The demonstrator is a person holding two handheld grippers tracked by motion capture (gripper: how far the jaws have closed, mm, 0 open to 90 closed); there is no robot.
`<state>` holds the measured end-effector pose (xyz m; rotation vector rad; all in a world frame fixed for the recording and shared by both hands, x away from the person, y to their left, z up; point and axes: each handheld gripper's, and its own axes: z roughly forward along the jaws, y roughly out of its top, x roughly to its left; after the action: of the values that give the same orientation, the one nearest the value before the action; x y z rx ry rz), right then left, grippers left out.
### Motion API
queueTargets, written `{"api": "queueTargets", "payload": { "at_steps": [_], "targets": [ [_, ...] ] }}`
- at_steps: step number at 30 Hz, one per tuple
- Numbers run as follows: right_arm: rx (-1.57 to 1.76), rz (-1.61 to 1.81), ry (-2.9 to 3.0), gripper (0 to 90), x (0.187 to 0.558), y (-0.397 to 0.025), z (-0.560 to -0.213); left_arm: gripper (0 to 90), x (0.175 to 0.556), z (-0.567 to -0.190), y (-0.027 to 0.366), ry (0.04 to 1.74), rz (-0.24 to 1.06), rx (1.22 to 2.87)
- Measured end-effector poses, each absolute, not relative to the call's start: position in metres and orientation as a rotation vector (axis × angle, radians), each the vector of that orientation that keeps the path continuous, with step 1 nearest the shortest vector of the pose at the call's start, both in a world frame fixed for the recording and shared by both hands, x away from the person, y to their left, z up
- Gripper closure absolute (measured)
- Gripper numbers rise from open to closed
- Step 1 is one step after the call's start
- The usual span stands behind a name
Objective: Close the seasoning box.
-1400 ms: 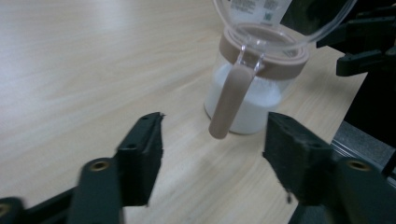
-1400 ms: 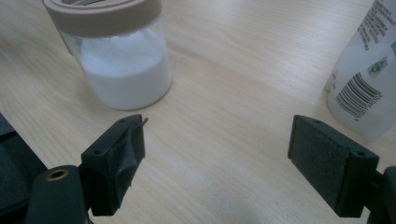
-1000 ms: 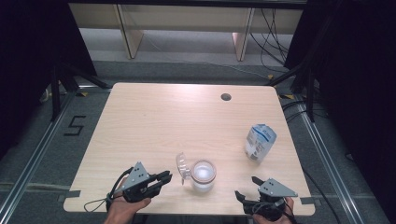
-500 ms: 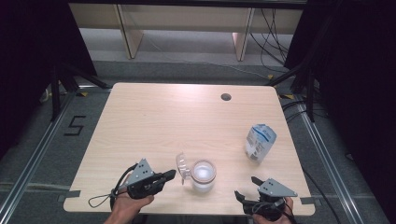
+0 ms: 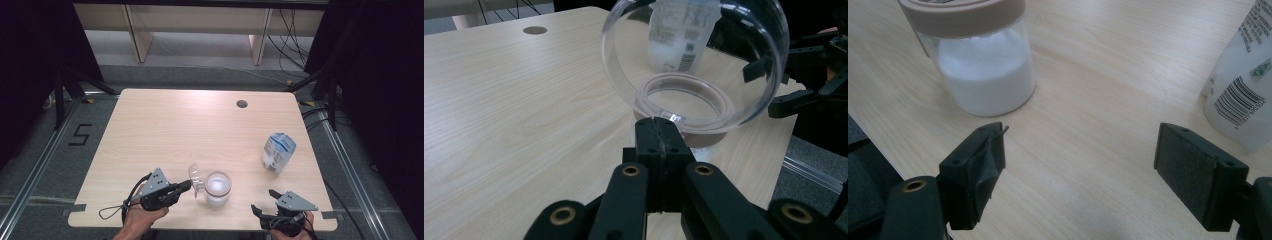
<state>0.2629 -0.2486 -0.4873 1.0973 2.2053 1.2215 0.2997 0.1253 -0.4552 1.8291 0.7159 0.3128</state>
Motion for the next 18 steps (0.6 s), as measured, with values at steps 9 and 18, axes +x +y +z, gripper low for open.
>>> {"api": "queueTargets", "payload": {
  "at_steps": [9,18],
  "targets": [
    [1.11,1.208,2.214,21.6,0.2622,-0.2485,-0.4868,89.5,0.3012,-0.4534,0.123,0.714,0.314,1.821],
    [1.11,1.222,2.21,21.6,0.2625,-0.2481,-0.4874,89.4,0.3016,-0.4509,0.1208,0.706,0.313,1.82]
  ]
}}
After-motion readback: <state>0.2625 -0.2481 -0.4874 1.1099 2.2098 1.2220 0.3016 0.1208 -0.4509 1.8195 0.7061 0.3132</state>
